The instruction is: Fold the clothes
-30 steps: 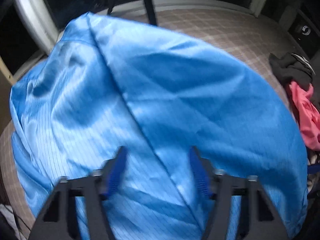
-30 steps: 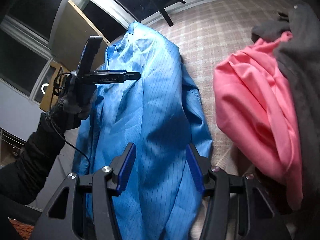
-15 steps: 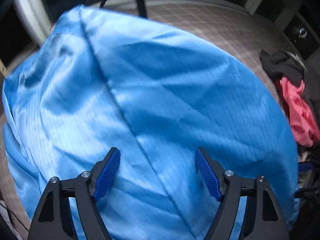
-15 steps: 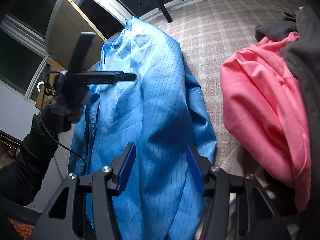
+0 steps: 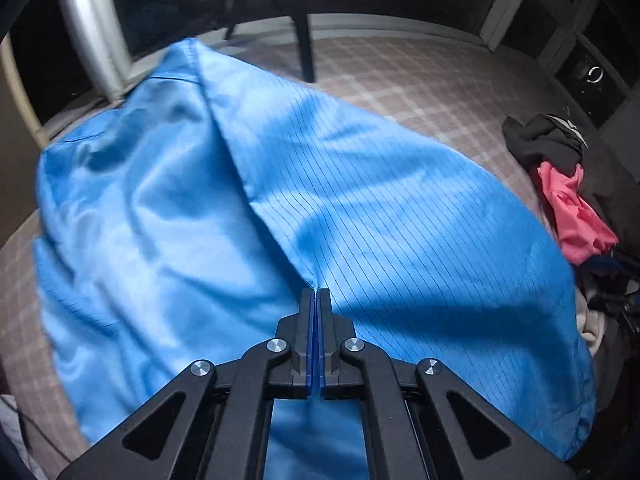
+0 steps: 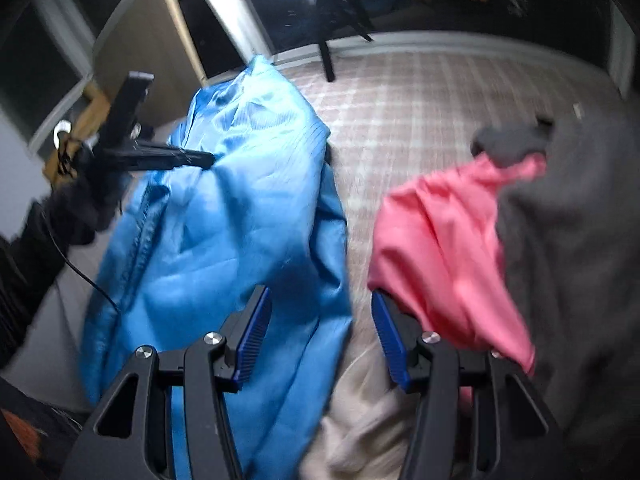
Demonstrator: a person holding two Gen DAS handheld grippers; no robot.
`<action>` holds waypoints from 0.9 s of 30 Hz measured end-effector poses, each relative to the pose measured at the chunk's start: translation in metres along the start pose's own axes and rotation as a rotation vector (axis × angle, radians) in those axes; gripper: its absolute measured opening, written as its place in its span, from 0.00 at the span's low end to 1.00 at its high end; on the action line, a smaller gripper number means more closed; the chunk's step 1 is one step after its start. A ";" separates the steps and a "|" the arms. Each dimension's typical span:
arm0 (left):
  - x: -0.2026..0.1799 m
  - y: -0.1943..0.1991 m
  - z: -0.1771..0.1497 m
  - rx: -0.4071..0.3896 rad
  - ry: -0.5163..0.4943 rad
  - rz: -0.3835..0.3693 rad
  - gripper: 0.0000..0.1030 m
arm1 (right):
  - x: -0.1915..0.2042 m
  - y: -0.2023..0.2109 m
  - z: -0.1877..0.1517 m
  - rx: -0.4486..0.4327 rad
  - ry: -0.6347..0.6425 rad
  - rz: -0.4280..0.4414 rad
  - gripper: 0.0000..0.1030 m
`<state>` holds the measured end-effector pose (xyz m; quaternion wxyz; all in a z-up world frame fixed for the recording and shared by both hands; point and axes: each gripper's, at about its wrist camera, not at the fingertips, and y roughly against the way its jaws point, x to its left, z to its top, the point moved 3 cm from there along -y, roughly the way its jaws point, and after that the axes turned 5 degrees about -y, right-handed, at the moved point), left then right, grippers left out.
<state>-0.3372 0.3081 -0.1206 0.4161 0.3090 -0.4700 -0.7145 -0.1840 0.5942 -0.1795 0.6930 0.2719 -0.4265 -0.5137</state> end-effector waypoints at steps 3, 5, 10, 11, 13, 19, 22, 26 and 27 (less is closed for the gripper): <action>0.021 0.001 -0.001 0.019 0.007 0.030 0.01 | -0.001 -0.016 0.018 0.006 0.062 -0.048 0.50; 0.027 0.004 -0.005 0.026 0.008 0.029 0.01 | -0.004 -0.027 0.030 0.013 0.084 -0.068 0.50; 0.026 0.001 -0.008 0.038 0.009 0.016 0.02 | 0.017 -0.057 0.044 0.058 0.208 -0.030 0.49; 0.023 -0.004 -0.005 0.038 0.005 0.012 0.03 | 0.023 -0.063 0.044 0.072 0.242 -0.015 0.49; 0.019 -0.011 0.001 0.039 0.000 0.006 0.05 | 0.035 -0.073 0.043 0.090 0.303 0.003 0.49; 0.024 -0.012 -0.002 0.050 -0.006 0.012 0.05 | 0.027 -0.090 0.062 0.052 0.224 -0.067 0.12; 0.024 -0.014 -0.005 0.057 -0.016 0.007 0.05 | -0.012 -0.071 0.071 0.004 0.034 -0.105 0.10; 0.016 -0.022 -0.004 0.066 -0.036 -0.014 0.05 | -0.057 -0.047 0.081 -0.046 -0.186 -0.126 0.18; 0.014 -0.022 -0.003 0.062 -0.039 -0.020 0.05 | -0.057 -0.045 0.080 -0.044 -0.179 -0.126 0.18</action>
